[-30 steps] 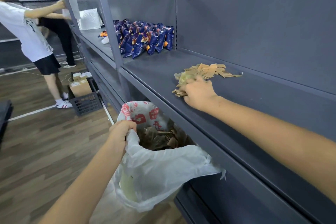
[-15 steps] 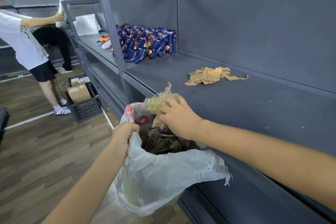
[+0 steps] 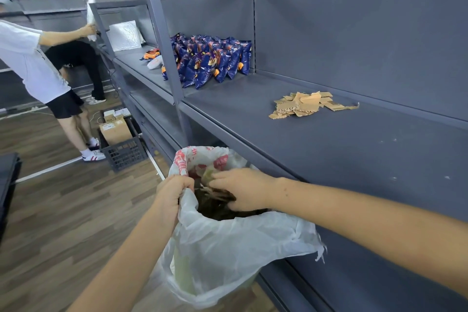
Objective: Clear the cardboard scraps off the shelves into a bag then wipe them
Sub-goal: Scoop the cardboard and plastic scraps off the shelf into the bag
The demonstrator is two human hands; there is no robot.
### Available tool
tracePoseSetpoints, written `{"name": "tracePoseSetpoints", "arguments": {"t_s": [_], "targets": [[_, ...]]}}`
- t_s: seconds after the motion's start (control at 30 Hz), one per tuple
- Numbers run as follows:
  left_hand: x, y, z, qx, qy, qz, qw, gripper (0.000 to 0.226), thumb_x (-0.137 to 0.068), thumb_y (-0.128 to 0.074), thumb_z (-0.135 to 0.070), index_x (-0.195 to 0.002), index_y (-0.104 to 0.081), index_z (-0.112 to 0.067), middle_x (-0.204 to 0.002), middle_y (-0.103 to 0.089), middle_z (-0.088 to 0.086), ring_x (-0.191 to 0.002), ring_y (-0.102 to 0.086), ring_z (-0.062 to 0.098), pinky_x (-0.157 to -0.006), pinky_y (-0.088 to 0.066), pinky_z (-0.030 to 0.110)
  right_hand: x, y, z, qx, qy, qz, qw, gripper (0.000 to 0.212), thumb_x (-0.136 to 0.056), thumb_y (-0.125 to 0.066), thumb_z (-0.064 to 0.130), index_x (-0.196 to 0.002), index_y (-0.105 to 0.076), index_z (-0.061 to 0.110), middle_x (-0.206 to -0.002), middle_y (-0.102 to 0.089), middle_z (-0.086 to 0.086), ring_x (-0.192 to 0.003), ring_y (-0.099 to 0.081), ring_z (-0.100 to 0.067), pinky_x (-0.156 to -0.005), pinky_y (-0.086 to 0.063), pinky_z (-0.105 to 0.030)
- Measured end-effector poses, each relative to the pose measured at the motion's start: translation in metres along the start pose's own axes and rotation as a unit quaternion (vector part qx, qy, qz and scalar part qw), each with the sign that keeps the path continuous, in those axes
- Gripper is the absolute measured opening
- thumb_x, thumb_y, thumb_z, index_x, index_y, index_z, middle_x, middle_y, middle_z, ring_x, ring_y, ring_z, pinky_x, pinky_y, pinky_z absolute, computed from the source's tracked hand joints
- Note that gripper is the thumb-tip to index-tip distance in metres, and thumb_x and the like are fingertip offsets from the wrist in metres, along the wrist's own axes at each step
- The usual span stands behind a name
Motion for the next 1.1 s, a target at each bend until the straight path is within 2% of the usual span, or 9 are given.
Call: {"name": "tracePoseSetpoints", "arguments": {"t_s": [0.13,0.23,0.33,0.47,0.6,0.67,0.8,0.93,1.1], "targets": [[0.0,0.001,-0.001,-0.001,-0.008,0.002,1.0,0.016,-0.08,-0.047,0.01,-0.087,-0.049,-0.003,-0.071,-0.041,0.011,-0.06,-0.04,0.02,-0.041,-0.041,0.023,-0.005,-0.019,0.003,-0.078,-0.028,0.083,0.993,0.016,-0.085,-0.06,0.017,-0.092,-0.046,0.02,-0.089,-0.056,0.001,-0.08,-0.055,-0.021,-0.062,-0.042,-0.029],[-0.007,0.003,0.004,0.013,-0.006,-0.002,1.0,0.027,-0.076,-0.048,0.009,-0.102,-0.053,0.001,-0.076,-0.046,0.013,-0.069,-0.047,0.022,-0.052,-0.042,0.026,-0.007,-0.013,0.004,-0.018,-0.04,0.073,0.996,0.019,-0.087,-0.054,0.013,-0.106,-0.053,0.013,-0.103,-0.06,-0.007,-0.086,-0.055,-0.023,-0.056,-0.036,-0.025],[-0.009,0.003,0.004,0.025,-0.006,-0.002,1.0,0.027,-0.077,-0.049,0.008,-0.101,-0.051,-0.003,-0.075,-0.046,0.011,-0.065,-0.044,0.019,-0.056,-0.042,0.027,-0.006,-0.01,-0.001,0.021,-0.057,0.081,0.995,0.029,-0.091,-0.053,0.016,-0.119,-0.05,0.012,-0.11,-0.06,-0.008,-0.085,-0.051,-0.019,-0.047,-0.027,-0.018],[-0.009,0.001,0.003,0.033,-0.009,0.001,0.999,0.021,-0.078,-0.046,0.01,-0.095,-0.05,-0.001,-0.071,-0.043,0.011,-0.061,-0.041,0.02,-0.05,-0.037,0.027,-0.006,0.009,-0.004,-0.03,-0.056,0.012,0.998,0.047,-0.09,-0.057,0.023,-0.134,-0.043,0.017,-0.125,-0.047,-0.006,-0.104,-0.054,-0.022,-0.063,-0.035,-0.018],[-0.011,-0.001,0.004,0.068,-0.004,0.003,0.998,0.017,-0.072,-0.047,0.01,-0.084,-0.053,-0.001,-0.076,-0.048,0.013,-0.068,-0.047,0.024,-0.061,-0.045,0.03,-0.008,0.045,-0.021,0.003,-0.075,-0.099,0.992,0.045,-0.089,-0.052,0.022,-0.134,-0.043,0.018,-0.13,-0.043,-0.005,-0.112,-0.048,-0.022,-0.081,-0.043,-0.029],[-0.012,-0.003,0.002,0.06,-0.006,0.003,0.998,0.015,-0.073,-0.049,0.009,-0.083,-0.053,-0.003,-0.08,-0.05,0.014,-0.072,-0.049,0.025,-0.068,-0.048,0.033,-0.009,0.057,-0.047,0.017,-0.123,-0.116,0.985,0.048,-0.088,-0.051,0.022,-0.135,-0.043,0.017,-0.135,-0.04,-0.006,-0.121,-0.043,-0.027,-0.093,-0.042,-0.035],[-0.009,-0.006,0.002,0.063,-0.002,0.009,0.998,0.017,-0.075,-0.05,0.01,-0.085,-0.052,-0.004,-0.078,-0.048,0.013,-0.069,-0.046,0.023,-0.061,-0.044,0.029,-0.003,0.073,-0.112,-0.003,-0.252,-0.121,0.96,0.064,-0.088,-0.055,0.029,-0.146,-0.027,0.022,-0.157,-0.012,-0.005,-0.138,-0.023,-0.033,-0.11,-0.031,-0.044],[-0.002,-0.009,0.002,0.075,0.002,0.009,0.997,0.016,-0.078,-0.047,0.011,-0.081,-0.05,-0.005,-0.074,-0.045,0.011,-0.064,-0.043,0.02,-0.051,-0.04,0.028,0.011,0.077,-0.173,-0.028,-0.365,-0.119,0.923,0.077,-0.087,-0.058,0.039,-0.149,-0.014,0.029,-0.159,0.006,-0.003,-0.146,-0.001,-0.033,-0.112,-0.019,-0.055],[-0.009,-0.012,0.0,0.059,0.006,0.004,0.998,0.028,-0.078,-0.05,0.009,-0.103,-0.051,-0.004,-0.079,-0.047,0.012,-0.068,-0.045,0.021,-0.052,-0.04,0.027,0.018,0.076,-0.215,-0.045,-0.432,-0.104,0.895,0.08,-0.085,-0.056,0.049,-0.149,-0.01,0.033,-0.159,0.01,0.0,-0.145,0.007,-0.035,-0.108,-0.016,-0.062]]}}
Point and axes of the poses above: each hand's wrist, its own x-axis away from the middle knuckle, its own y-axis out of the back of the hand, z = x × y, the point moved 7 cm from there along -x, towards the middle knuckle
